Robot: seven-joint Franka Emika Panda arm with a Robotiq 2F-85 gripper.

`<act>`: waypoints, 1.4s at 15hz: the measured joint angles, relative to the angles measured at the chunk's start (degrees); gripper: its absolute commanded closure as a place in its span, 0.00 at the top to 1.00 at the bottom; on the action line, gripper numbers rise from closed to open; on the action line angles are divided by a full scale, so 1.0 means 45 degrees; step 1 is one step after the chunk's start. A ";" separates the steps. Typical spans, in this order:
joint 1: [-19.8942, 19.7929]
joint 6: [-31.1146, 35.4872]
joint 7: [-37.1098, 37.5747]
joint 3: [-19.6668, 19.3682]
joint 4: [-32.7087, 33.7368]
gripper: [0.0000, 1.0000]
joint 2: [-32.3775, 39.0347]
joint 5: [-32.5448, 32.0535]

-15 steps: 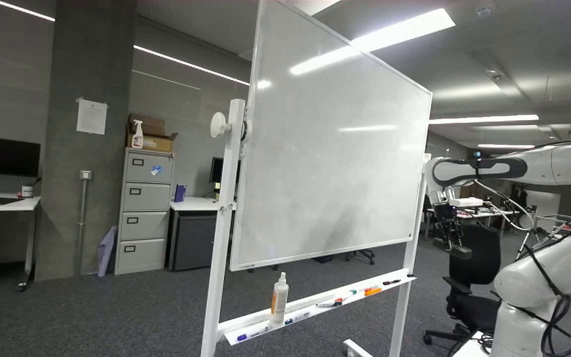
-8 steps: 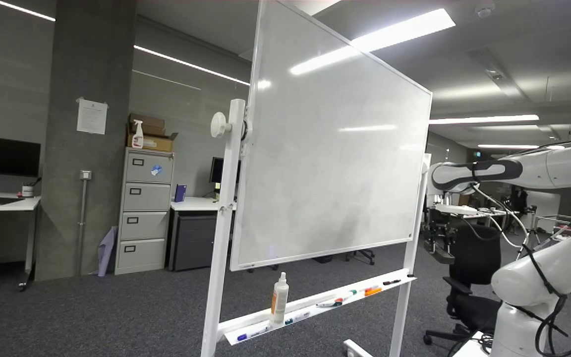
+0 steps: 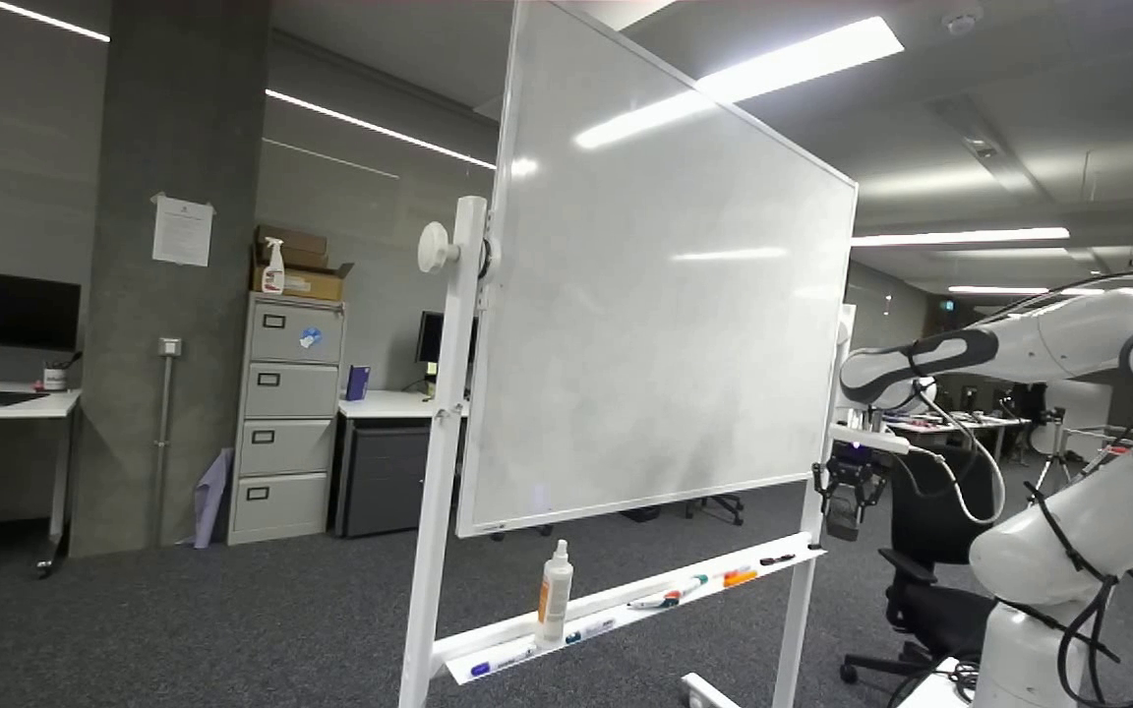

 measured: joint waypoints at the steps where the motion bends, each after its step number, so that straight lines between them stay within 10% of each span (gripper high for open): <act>1: -0.0133 0.0346 0.0298 -0.0073 -0.0083 0.30 0.0401 0.0177; 4: -0.0333 0.1464 0.0834 -0.0344 -0.0117 0.30 0.1799 0.0641; 5: -0.0341 0.1817 0.0869 -0.0411 -0.0106 0.55 0.2264 0.0660; 11: -0.0296 0.2181 0.0870 -0.0410 0.0090 0.55 0.3105 0.0660; 12: -0.0296 0.2181 0.0870 -0.0410 0.0103 0.30 0.3104 0.0660; 21: -0.0013 0.4781 0.0895 -0.0509 0.0296 0.30 0.4729 0.2041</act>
